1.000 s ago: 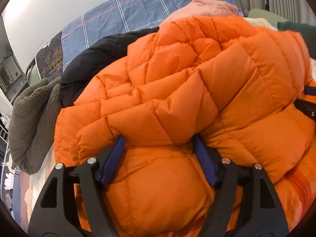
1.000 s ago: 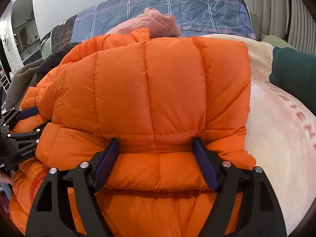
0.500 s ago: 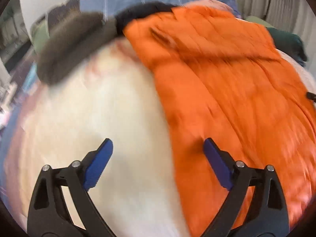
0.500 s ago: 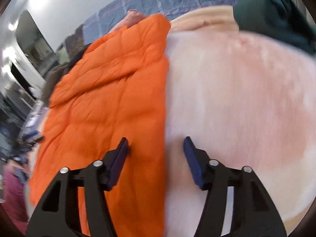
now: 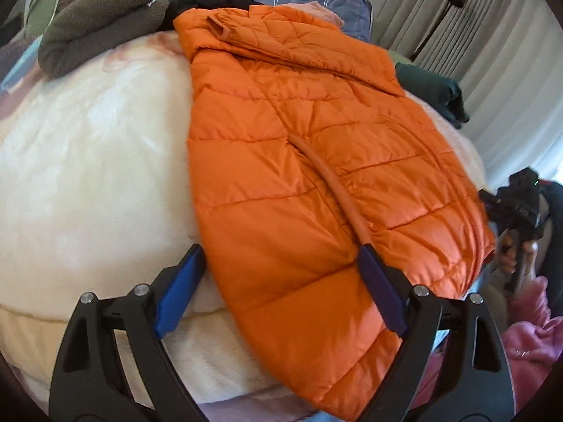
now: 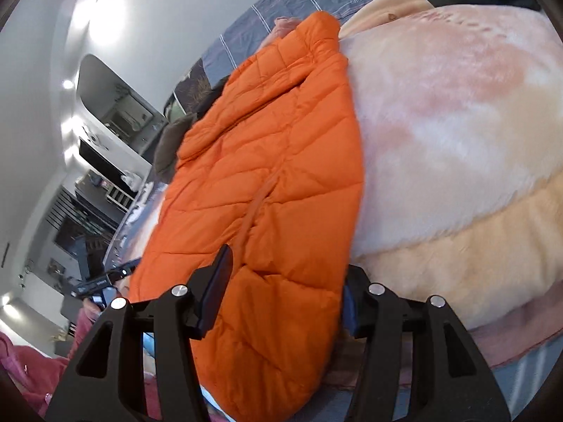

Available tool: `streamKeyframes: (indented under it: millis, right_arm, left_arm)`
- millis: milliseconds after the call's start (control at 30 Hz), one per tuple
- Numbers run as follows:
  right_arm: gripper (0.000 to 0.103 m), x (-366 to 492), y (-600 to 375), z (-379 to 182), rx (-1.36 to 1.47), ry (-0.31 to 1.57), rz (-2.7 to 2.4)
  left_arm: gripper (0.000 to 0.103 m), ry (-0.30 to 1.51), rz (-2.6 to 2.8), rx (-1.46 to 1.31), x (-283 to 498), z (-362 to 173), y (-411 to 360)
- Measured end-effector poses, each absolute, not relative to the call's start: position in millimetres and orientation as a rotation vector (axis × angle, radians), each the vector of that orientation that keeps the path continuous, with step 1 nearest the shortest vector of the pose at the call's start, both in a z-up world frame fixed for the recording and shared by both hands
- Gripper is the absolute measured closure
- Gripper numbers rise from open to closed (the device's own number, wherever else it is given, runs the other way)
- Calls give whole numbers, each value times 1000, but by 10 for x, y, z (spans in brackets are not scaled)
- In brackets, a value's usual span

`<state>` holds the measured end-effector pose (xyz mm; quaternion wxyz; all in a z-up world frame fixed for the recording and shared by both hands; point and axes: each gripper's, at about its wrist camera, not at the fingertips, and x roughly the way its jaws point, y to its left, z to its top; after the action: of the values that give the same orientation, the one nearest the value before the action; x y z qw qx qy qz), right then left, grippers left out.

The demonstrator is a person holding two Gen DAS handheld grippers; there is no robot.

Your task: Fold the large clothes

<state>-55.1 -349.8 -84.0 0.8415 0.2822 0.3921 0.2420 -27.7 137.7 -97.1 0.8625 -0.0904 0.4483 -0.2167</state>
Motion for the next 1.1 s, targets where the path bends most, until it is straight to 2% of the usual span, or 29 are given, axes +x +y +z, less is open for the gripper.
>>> streamKeyframes:
  millis: [33,67,100,133,167,367,500,667,833,1100]
  right_arm:
    - [49,-508,-3480,-834,627,829,516]
    - [65,-482,-3461,-828,663,829,527]
    - [83,-467,-3424,-793,682,824,539]
    - [89,-476,-3381,-721,660,808,527]
    - [94,-475,-3346,-659,634,797,513]
    - [99,-529,-3371,-123,619,678,528]
    - [99,-795,-3443,349,592,548,555]
    - [99,-1269,-3516,757,523,432,549]
    - [99,-1325,-3549,845,463,408,508]
    - [98,-761,-3435,682,445,438,433]
  left_arm:
    - [27,945,-456,-202,-248,-980,1345]
    - [46,949,-460,-214,-240,-966,1309]
    - [59,945,-469,-218,-257,-938,1280]
    - [82,938,-480,-218,-274,-903,1248]
    - [87,918,-468,-200,-296,-833,1209]
    - [97,713,-466,-157,-515,-160,1229]
    - [97,556,-468,-135,-816,401,1310]
    - [97,435,-444,-127,-1217,791,1368]
    - [97,408,-422,-124,-1301,858,1397]
    - [96,495,-326,-130,-772,582,1426]
